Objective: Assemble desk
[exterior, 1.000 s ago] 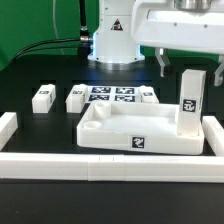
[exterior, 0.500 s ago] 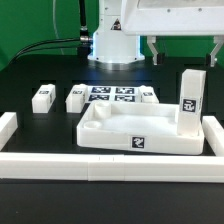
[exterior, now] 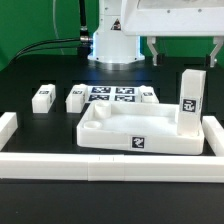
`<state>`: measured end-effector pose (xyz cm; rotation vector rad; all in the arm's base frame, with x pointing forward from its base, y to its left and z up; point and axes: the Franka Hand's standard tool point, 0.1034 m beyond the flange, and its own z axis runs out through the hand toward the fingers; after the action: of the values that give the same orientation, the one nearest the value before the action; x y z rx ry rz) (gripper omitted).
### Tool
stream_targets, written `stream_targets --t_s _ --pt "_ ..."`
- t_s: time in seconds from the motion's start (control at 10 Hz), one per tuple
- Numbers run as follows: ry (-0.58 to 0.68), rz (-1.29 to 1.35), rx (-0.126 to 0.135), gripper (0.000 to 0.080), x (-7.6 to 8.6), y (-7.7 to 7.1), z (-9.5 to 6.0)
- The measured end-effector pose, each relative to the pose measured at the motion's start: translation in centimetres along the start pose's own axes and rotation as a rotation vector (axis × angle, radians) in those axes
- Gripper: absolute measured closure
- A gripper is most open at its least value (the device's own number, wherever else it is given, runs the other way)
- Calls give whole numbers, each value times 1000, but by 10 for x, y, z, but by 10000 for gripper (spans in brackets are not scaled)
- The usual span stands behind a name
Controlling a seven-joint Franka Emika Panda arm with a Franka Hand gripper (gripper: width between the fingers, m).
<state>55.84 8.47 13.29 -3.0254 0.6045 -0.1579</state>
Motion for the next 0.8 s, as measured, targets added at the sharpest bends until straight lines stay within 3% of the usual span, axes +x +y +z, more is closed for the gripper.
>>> stream_targets --t_s 0.1,0.3,0.4,0.5,0.8 --pt "3 -54 6 151 -4 5 -2" --pt "1 -121 28 151 -24 36 3" --pt "21 -122 21 151 -32 45 12" --pt "27 -127 8 151 -42 51 25" --pt "17 -126 11 151 -38 48 22"
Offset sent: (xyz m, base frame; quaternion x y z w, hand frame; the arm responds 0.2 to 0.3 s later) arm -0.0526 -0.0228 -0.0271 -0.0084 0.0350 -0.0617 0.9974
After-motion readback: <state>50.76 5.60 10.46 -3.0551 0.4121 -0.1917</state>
